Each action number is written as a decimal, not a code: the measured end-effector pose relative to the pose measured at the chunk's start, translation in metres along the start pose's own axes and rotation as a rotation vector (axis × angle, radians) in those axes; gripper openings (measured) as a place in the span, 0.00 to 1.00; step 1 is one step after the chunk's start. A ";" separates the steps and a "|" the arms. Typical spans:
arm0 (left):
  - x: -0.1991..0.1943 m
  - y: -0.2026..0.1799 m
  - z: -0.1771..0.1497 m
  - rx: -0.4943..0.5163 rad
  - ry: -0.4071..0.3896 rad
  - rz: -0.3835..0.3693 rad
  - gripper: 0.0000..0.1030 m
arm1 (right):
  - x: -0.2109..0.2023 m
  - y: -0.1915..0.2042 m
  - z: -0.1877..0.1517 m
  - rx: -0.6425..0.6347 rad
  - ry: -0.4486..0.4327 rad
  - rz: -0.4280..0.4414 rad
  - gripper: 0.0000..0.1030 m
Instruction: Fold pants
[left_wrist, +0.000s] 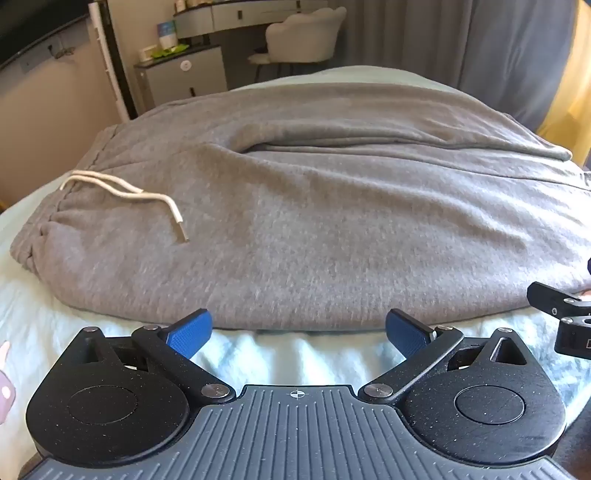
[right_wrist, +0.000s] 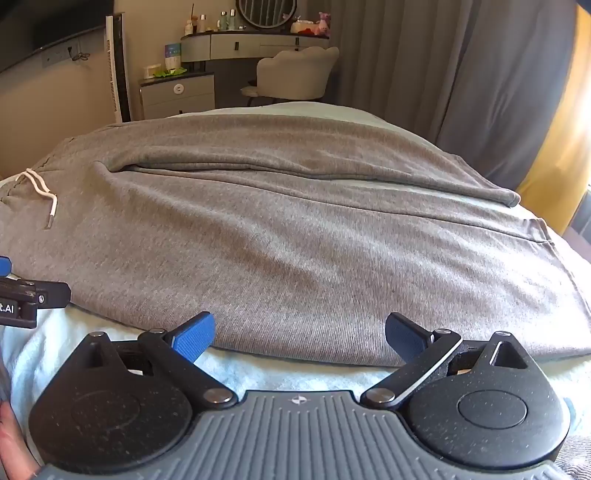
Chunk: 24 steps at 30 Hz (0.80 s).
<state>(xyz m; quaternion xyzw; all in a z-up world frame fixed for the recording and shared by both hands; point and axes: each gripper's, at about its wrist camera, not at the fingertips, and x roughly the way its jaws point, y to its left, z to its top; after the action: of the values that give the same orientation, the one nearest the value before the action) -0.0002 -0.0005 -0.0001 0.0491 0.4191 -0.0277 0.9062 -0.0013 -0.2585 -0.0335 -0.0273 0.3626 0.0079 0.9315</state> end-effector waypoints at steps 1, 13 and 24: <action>0.000 -0.001 0.000 0.003 0.000 -0.002 1.00 | 0.000 0.000 0.000 -0.001 -0.004 -0.002 0.96; 0.004 0.001 -0.003 -0.013 0.006 0.005 1.00 | 0.000 -0.002 0.000 0.012 -0.001 0.003 0.96; 0.003 0.002 -0.001 -0.020 0.011 -0.001 1.00 | 0.000 -0.002 0.000 0.019 -0.002 -0.002 0.96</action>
<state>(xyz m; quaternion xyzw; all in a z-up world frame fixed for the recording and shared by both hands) 0.0006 0.0016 -0.0030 0.0400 0.4244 -0.0236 0.9043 -0.0012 -0.2604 -0.0333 -0.0185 0.3618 0.0037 0.9320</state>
